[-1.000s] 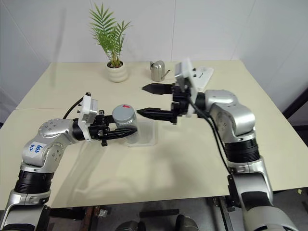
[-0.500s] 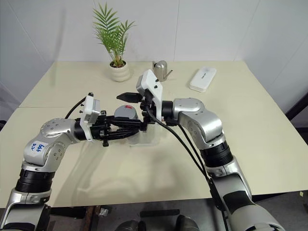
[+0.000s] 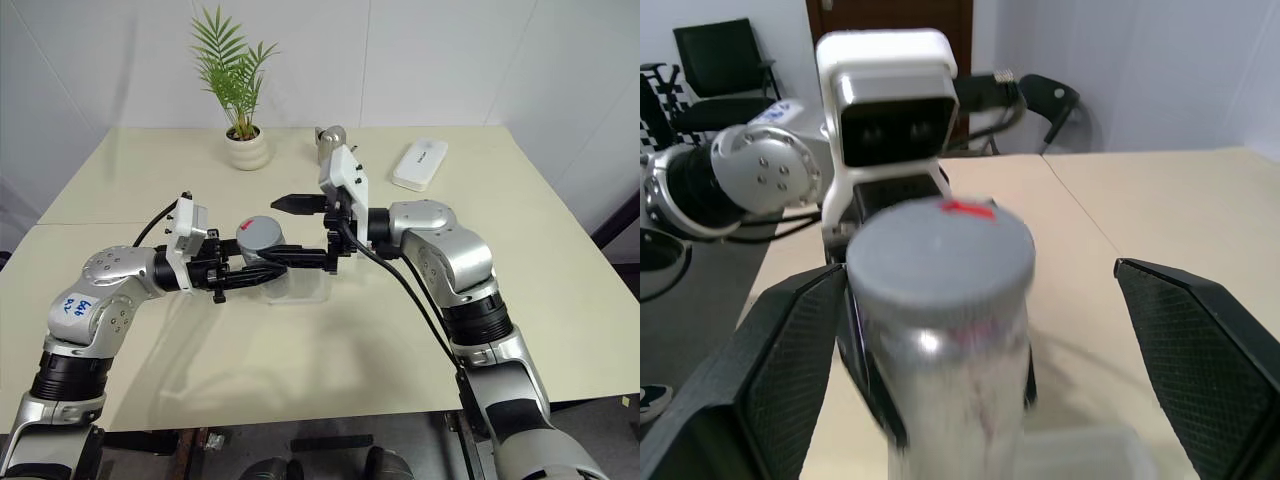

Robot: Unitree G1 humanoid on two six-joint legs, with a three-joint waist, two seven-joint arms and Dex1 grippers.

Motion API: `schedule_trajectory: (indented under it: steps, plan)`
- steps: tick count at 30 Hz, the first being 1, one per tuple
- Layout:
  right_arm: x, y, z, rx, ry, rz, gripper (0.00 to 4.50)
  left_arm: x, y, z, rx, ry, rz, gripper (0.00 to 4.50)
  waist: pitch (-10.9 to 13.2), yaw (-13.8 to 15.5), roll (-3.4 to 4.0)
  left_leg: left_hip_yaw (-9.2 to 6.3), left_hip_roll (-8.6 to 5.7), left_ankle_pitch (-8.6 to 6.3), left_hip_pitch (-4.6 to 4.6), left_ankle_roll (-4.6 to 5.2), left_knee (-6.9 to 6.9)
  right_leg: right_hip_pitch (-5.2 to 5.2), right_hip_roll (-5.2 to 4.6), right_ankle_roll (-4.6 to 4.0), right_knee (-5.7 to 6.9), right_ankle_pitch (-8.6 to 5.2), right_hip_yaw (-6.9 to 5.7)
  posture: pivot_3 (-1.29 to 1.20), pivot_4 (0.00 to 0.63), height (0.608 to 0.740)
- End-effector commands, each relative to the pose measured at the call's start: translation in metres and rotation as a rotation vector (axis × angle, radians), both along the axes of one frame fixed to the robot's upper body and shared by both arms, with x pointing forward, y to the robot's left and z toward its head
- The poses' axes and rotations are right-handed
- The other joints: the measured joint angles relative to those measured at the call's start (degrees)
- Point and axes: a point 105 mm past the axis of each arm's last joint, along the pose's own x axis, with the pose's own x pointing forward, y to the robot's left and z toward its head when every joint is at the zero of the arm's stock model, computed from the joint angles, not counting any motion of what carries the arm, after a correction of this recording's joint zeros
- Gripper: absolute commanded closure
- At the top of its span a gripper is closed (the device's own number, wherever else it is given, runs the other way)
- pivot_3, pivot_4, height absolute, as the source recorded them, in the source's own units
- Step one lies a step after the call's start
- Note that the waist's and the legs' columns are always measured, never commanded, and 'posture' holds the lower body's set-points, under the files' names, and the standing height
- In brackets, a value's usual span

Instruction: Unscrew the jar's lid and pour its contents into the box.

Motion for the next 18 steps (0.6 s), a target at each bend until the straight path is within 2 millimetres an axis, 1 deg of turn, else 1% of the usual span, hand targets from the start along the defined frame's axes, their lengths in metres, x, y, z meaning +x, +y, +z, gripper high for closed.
schedule_trajectory:
  steps: [1, 4, 7, 10, 14, 18]
  plan:
    - [0.000, -0.015, 0.009, 0.026, -0.031, -0.037, 0.02, -0.008, -0.001, 0.010, -0.001, -0.055, -0.035, 2.59, 0.0, 0.0, 0.00, 0.00, 0.00, 0.00, 0.00, 0.00, 0.00, 0.00, 0.00, 0.00, 0.00, 0.00, 0.00, 0.00, 0.150, 0.740]
    - [-0.009, -0.017, 0.009, 0.029, -0.023, 0.015, 0.02, -0.008, 0.002, 0.007, 0.018, -0.058, -0.028, 2.59, 0.0, 0.1, 0.00, 0.00, 0.00, 0.00, 0.00, 0.00, 0.00, 0.00, 0.00, 0.00, -0.02, 0.00, 0.00, 0.00, 0.150, 0.740]
    - [-0.013, -0.019, 0.012, 0.040, -0.021, 0.041, 0.02, -0.009, 0.004, 0.005, 0.022, -0.052, -0.027, 2.59, 0.0, 0.1, 0.00, 0.00, 0.00, 0.00, 0.00, 0.00, 0.00, 0.00, 0.00, 0.00, -0.01, 0.00, 0.00, 0.00, 0.150, 0.740]
    - [-0.020, -0.018, 0.021, 0.074, -0.029, 0.089, 0.02, -0.008, 0.004, 0.006, 0.021, -0.050, -0.026, 2.59, 0.0, 0.1, 0.00, 0.01, 0.00, 0.00, 0.00, 0.00, 0.01, 0.00, 0.00, 0.00, 0.00, 0.00, 0.00, 0.00, 0.150, 0.740]
    - [-0.029, -0.013, 0.029, 0.102, -0.028, 0.146, 0.02, -0.009, 0.004, 0.005, 0.022, -0.046, -0.025, 2.59, 0.0, 0.1, 0.00, 0.00, 0.01, 0.00, 0.00, 0.00, 0.01, 0.00, 0.00, 0.00, 0.00, 0.00, 0.00, 0.00, 0.150, 0.740]
    - [-0.027, -0.003, 0.030, 0.092, -0.027, 0.133, 0.02, -0.009, 0.004, 0.005, 0.023, -0.044, -0.026, 2.59, 0.0, 0.1, 0.00, 0.00, 0.01, 0.00, 0.00, 0.00, 0.00, 0.00, 0.00, 0.00, 0.00, 0.00, 0.00, 0.00, 0.150, 0.740]
